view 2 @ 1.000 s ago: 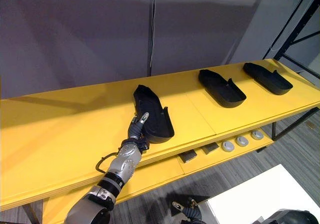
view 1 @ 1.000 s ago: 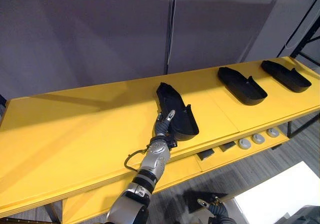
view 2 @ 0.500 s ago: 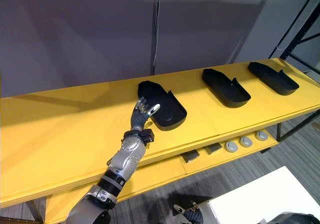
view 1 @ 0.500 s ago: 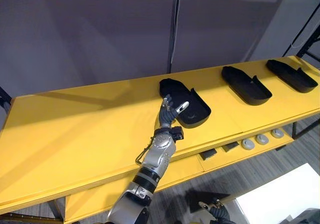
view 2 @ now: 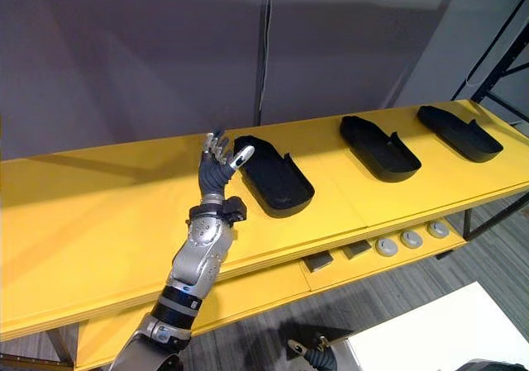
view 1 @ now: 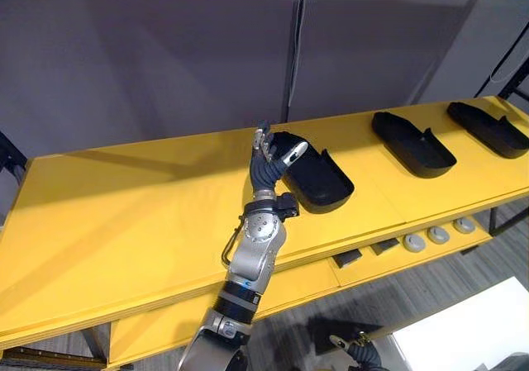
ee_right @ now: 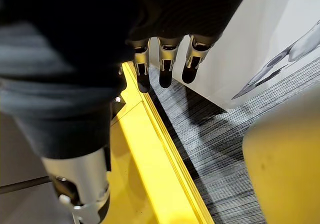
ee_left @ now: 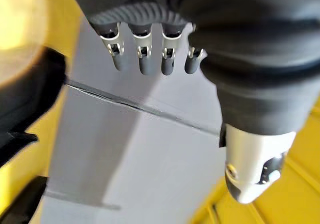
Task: Walk over and take plastic housings, then place them on the shelf
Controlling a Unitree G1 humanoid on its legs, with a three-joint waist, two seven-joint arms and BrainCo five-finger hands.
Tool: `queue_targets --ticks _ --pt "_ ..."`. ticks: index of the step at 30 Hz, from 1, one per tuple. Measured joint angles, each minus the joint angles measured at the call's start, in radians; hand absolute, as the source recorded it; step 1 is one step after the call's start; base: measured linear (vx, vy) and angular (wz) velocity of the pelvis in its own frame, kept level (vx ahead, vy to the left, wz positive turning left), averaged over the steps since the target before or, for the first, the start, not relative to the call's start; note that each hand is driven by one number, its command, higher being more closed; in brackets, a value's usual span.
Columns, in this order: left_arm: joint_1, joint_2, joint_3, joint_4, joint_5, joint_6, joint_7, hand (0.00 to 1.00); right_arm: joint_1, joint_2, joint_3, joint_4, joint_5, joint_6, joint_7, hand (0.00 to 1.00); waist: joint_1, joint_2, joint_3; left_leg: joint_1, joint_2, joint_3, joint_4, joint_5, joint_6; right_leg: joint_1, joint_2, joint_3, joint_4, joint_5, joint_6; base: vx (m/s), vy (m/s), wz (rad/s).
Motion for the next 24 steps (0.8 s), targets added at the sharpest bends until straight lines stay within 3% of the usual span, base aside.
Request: queue_targets --ticks 1,6,10,12,15,24 --pt "0.002 0.006 -0.024 -0.022 0.02 -0.002 -0.019 1.0 0.006 -0.001 0.0 -0.002 0.001 -0.006 0.002 0.0 0.005 0.001 -0.001 -0.001 0.0 -0.001 0.0 0.0 0.0 0.0 0.0 -0.001 0.0 0.0 0.0 0.0 0.0 0.0" --pt "0.013 0.027 -0.152 -0.063 0.094 -0.019 -0.109 1.0 0.019 -0.001 0.0 -0.012 0.001 -0.012 0.016 0.0 0.015 0.001 -0.009 -0.009 0.0 -0.003 0.002 0.0 0.0 -0.006 0.0 -0.002 -0.001 0.0 0.0 -0.01 0.001 0.0" --pt "0.042 0.072 -0.329 -0.061 0.093 -0.035 -0.235 1.0 0.021 -0.005 0.001 -0.012 0.001 -0.012 0.029 0.0 0.012 0.004 -0.016 -0.01 0.0 -0.001 0.001 0.0 0.0 -0.01 0.001 0.001 -0.001 0.0 0.0 -0.01 0.002 -0.01" --pt "0.046 0.092 -0.415 -0.044 0.093 -0.05 -0.31 1.0 0.018 -0.02 0.024 -0.009 0.001 -0.014 0.038 0.0 0.004 0.008 -0.02 -0.01 0.0 0.001 0.0 0.0 0.0 -0.012 0.001 0.004 -0.002 0.0 0.0 -0.02 0.007 -0.04" --pt "0.048 0.105 -0.457 0.017 0.096 -0.063 -0.367 1.0 0.005 -0.038 0.037 0.013 0.001 -0.019 0.047 0.0 -0.007 0.018 -0.031 -0.009 0.001 0.006 -0.004 0.0 0.0 -0.013 0.004 0.009 -0.007 0.003 -0.002 -0.02 0.005 -0.05" --pt "0.052 0.139 -0.459 0.25 0.175 -0.054 -0.391 1.0 -0.043 -0.052 0.038 0.07 -0.002 -0.019 0.052 0.0 -0.036 0.038 -0.035 -0.01 0.007 0.022 -0.015 0.005 0.006 0.002 0.014 0.027 -0.065 0.041 -0.006 -0.02 0.006 -0.07"
